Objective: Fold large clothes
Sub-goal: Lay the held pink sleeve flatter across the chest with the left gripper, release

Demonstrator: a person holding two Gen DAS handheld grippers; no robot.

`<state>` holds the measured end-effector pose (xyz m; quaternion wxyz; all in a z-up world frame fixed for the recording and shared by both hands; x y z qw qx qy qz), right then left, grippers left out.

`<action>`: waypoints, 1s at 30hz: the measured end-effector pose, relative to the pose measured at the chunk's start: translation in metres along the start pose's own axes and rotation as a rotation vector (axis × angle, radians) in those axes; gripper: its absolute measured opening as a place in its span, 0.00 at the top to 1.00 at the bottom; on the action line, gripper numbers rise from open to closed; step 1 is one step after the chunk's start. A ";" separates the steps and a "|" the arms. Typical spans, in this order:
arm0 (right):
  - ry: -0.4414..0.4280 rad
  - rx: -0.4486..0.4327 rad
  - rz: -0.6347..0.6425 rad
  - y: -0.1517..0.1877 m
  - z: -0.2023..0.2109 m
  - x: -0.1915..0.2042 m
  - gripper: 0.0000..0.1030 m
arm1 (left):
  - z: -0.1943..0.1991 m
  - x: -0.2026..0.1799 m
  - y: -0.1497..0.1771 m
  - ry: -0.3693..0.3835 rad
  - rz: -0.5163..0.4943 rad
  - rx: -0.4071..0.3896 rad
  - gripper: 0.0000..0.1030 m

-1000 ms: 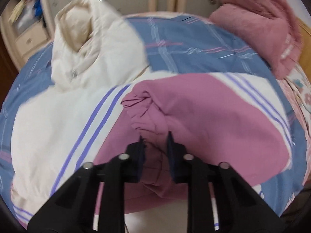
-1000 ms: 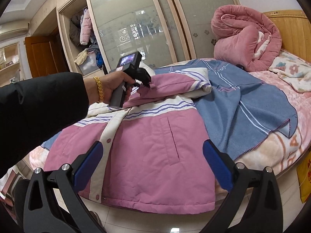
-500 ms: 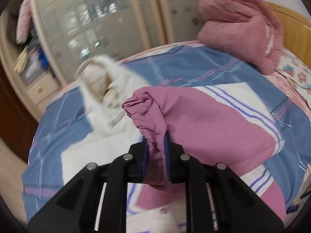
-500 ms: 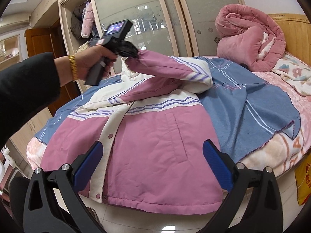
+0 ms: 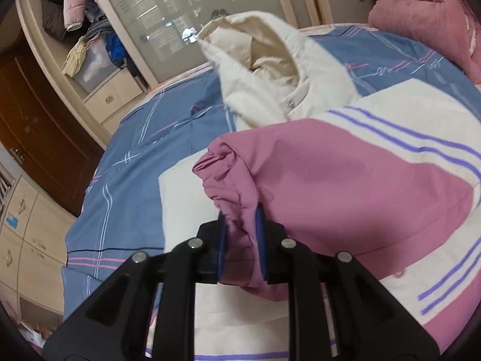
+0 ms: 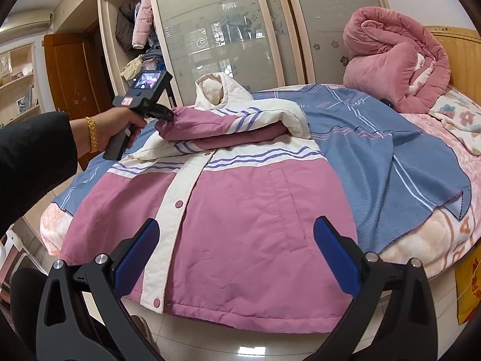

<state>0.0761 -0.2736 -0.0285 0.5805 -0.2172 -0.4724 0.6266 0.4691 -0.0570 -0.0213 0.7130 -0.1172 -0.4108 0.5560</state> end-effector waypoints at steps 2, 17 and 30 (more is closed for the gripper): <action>0.000 0.005 0.004 0.001 -0.002 0.002 0.01 | -0.006 0.004 0.001 -0.014 -0.007 -0.003 0.82; 0.004 0.034 0.012 0.004 -0.017 0.005 0.01 | -0.038 0.033 0.029 -0.109 -0.052 -0.002 0.75; 0.004 0.047 0.023 0.006 -0.023 0.008 0.01 | -0.047 0.038 0.050 -0.200 -0.071 0.008 0.29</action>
Point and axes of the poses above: each gripper's, at about its wrist camera, not at the fingertips, and z roughly against the way its jaws point, x to its left, y to its underside, the point moved 8 cm from there along -z, roughly the way its jaws point, and after that the axes turned 10 degrees about -y, right-handed, at the moved point
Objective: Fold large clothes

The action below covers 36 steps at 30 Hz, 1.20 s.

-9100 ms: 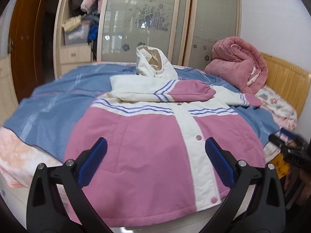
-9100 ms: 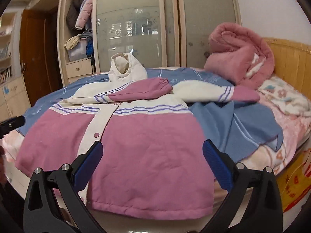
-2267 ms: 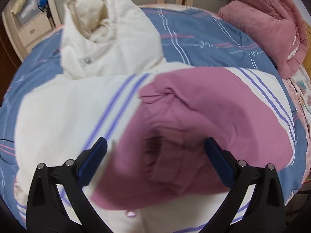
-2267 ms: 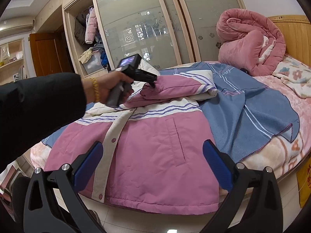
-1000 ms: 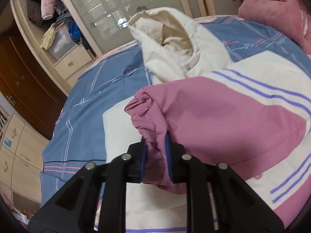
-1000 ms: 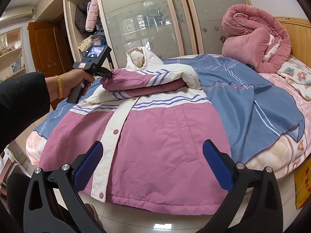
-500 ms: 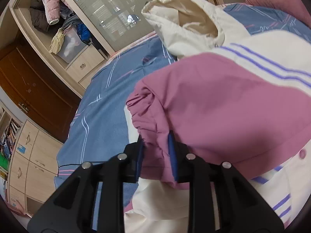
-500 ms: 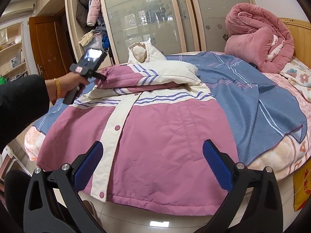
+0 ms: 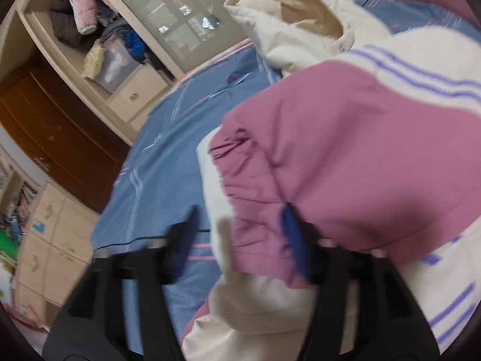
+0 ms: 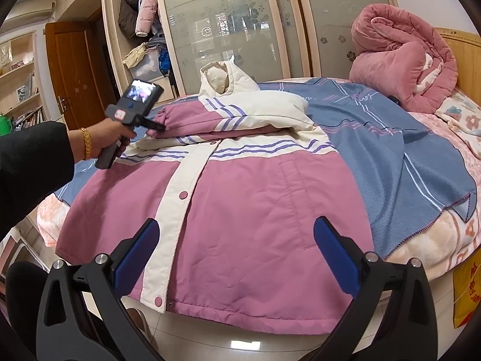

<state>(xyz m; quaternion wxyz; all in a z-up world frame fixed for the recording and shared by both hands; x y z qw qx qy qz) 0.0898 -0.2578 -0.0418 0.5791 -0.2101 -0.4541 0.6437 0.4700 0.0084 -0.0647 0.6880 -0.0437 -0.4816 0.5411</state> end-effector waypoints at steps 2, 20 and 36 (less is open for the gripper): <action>0.003 0.001 0.002 0.001 0.000 0.000 0.01 | -0.001 0.010 0.001 -0.034 0.048 -0.001 0.10; 0.009 -0.030 0.082 0.005 0.000 0.017 0.01 | 0.221 0.055 0.139 0.254 0.271 -0.257 0.02; 0.058 -0.054 0.150 0.012 -0.005 0.030 0.01 | 0.264 0.015 0.225 0.417 0.407 -0.172 0.02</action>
Point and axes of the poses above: each gripper's, at about its wrist camera, not at the fingertips, and z roughly against the way its jaws point, x to its left, y to its underside, the point moved 8 cm from there along -z, roughly the way its jaws point, and after that the axes turned 10 degrees about -y, right-handed, at the moved point
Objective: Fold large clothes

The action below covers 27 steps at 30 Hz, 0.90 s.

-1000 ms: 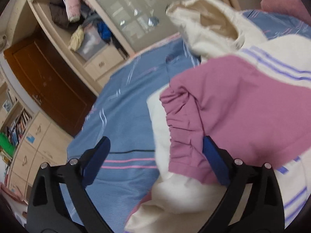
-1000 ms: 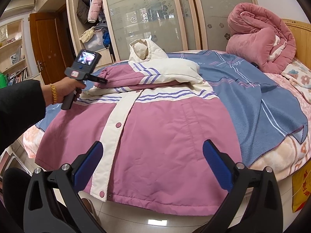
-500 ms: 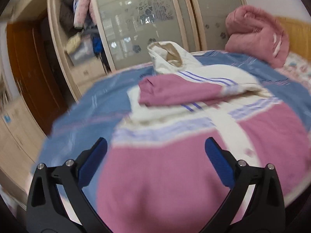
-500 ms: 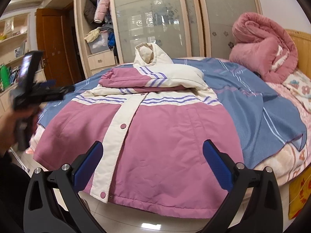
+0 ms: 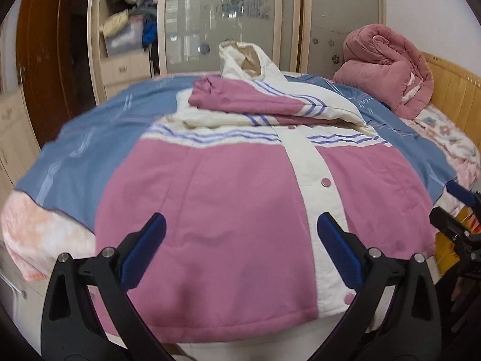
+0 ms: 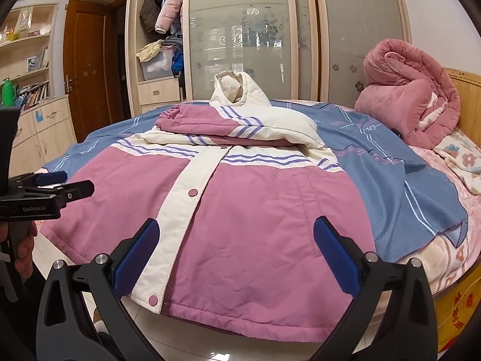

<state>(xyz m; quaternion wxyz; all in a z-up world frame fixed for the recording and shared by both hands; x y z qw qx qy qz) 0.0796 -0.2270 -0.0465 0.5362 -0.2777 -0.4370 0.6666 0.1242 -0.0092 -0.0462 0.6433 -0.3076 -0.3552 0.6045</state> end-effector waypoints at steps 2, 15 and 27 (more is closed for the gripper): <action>0.008 0.000 -0.011 0.000 -0.001 -0.002 0.01 | 0.002 0.003 -0.002 -0.012 0.002 -0.012 0.02; 0.018 0.019 -0.031 0.002 -0.009 -0.003 0.01 | 0.009 0.009 -0.004 -0.024 -0.021 -0.029 0.02; 0.022 0.040 -0.071 0.000 -0.021 -0.011 0.01 | 0.004 0.010 -0.013 0.045 0.006 -0.023 0.02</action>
Point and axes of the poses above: each gripper's, at about its wrist camera, not at the fingertips, and z roughly against the way its jaws point, x to its left, y to its underside, the point moved 8 cm from there along -z, roughly the way its jaws point, and after that the axes turned 10 degrees about -y, right-handed, at the moved point
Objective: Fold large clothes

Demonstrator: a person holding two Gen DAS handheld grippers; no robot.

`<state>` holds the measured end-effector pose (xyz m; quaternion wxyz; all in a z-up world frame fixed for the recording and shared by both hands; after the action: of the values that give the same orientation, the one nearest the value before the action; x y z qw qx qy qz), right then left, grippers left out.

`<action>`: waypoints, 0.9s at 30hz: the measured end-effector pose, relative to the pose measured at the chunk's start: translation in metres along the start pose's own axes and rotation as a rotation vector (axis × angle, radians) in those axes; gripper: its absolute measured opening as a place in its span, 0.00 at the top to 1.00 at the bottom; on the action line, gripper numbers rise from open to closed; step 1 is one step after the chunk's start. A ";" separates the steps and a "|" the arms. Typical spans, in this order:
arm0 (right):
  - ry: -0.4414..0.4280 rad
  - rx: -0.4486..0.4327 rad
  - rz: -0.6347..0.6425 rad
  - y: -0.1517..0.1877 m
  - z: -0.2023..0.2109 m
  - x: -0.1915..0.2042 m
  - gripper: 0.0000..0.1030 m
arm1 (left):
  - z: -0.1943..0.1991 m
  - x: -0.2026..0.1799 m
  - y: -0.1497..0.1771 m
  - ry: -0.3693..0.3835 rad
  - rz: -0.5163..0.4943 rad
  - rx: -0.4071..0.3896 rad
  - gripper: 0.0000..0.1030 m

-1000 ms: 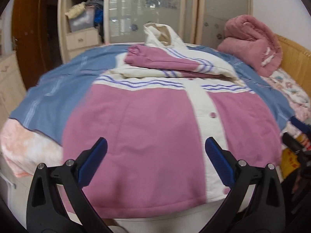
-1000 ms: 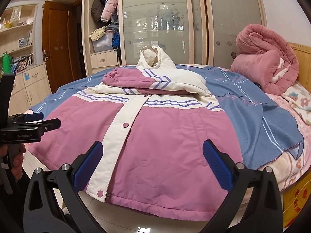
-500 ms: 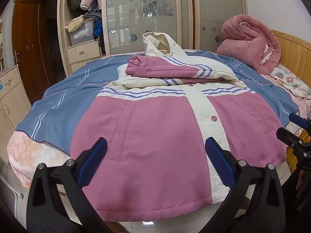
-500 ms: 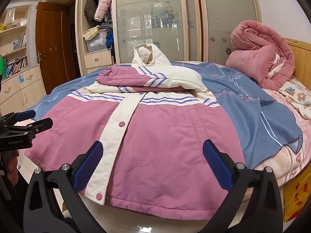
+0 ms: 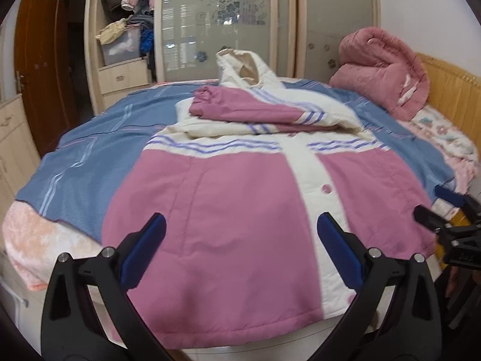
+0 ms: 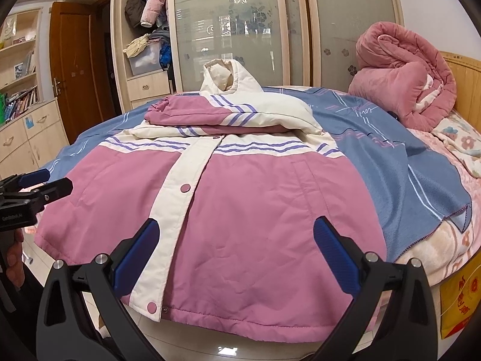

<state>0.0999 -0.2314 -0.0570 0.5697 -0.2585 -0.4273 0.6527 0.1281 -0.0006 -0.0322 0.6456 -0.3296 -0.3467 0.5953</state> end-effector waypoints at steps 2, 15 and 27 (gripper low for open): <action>-0.006 -0.006 -0.024 -0.005 0.001 -0.005 0.01 | 0.001 0.002 -0.017 0.013 0.027 -0.006 0.02; 0.092 -0.015 0.020 -0.119 -0.019 -0.010 0.01 | -0.041 -0.003 -0.136 0.032 0.052 -0.196 0.02; 0.159 0.064 0.188 -0.285 -0.228 0.012 0.01 | -0.095 0.016 -0.130 -0.010 0.078 -0.114 0.02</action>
<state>0.4347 -0.1639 0.0732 0.5463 -0.3300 -0.3334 0.6939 0.2786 0.0050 0.0261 0.6006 -0.3761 -0.3699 0.6009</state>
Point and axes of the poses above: each gripper's, at about its wrist camera, not at the fingertips, and z roughly against the way its jaws point, x to its left, y to its underside, the point moved 8 cm from there along -z, roughly the way its jaws point, and after that the axes turned 10 degrees about -y, right-handed, at the moved point
